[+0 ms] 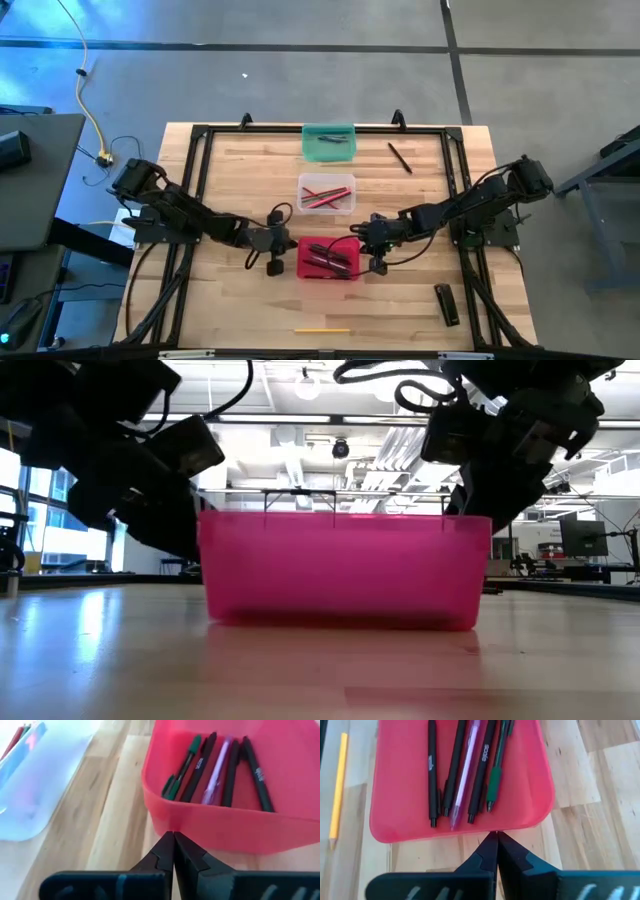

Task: Sort crayons/erasers/pens/pencils in bins
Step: Adjust the red bin, then put the black pen into the red bin

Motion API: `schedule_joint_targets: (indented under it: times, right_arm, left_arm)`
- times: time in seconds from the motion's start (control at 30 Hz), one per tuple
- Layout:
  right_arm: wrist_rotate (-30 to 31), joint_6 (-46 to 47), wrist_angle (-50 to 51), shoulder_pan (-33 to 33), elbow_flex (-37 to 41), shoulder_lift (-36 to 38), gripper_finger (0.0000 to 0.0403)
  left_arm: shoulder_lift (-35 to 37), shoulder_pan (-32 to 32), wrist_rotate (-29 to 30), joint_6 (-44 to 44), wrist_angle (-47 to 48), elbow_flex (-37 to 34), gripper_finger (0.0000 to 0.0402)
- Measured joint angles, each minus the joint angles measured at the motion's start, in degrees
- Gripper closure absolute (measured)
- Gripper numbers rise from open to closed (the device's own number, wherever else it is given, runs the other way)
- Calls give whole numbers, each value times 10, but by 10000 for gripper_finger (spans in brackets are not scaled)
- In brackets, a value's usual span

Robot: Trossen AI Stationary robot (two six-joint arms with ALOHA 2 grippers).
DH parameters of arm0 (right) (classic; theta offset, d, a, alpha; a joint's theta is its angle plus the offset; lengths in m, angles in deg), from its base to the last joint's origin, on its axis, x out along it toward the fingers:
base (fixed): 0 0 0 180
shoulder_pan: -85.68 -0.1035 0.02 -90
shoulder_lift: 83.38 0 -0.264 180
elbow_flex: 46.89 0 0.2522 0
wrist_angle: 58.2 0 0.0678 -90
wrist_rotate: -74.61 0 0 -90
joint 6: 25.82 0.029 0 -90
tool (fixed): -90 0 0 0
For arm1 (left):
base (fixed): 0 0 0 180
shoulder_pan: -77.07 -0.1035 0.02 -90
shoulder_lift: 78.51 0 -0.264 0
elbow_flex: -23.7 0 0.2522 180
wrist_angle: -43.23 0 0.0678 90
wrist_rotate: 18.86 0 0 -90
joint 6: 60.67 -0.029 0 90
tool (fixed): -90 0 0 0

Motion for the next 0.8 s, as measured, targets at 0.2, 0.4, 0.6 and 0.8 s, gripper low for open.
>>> schedule_joint_targets:
  times: [0.2,0.4,0.6,0.8]
  right_arm:
    - [2,-3,-6,0,0,0,403]
    - [2,-11,-6,0,0,0,403]
    - [23,-54,75,1,-12,42,403]
    - [88,-105,48,36,36,132,403]
  left_arm:
    - [15,-12,3,-3,55,0,402]
    - [29,-21,5,-10,98,-1,401]
    - [81,-22,17,-9,90,-35,401]
    - [153,-38,-12,7,-83,-144,401]
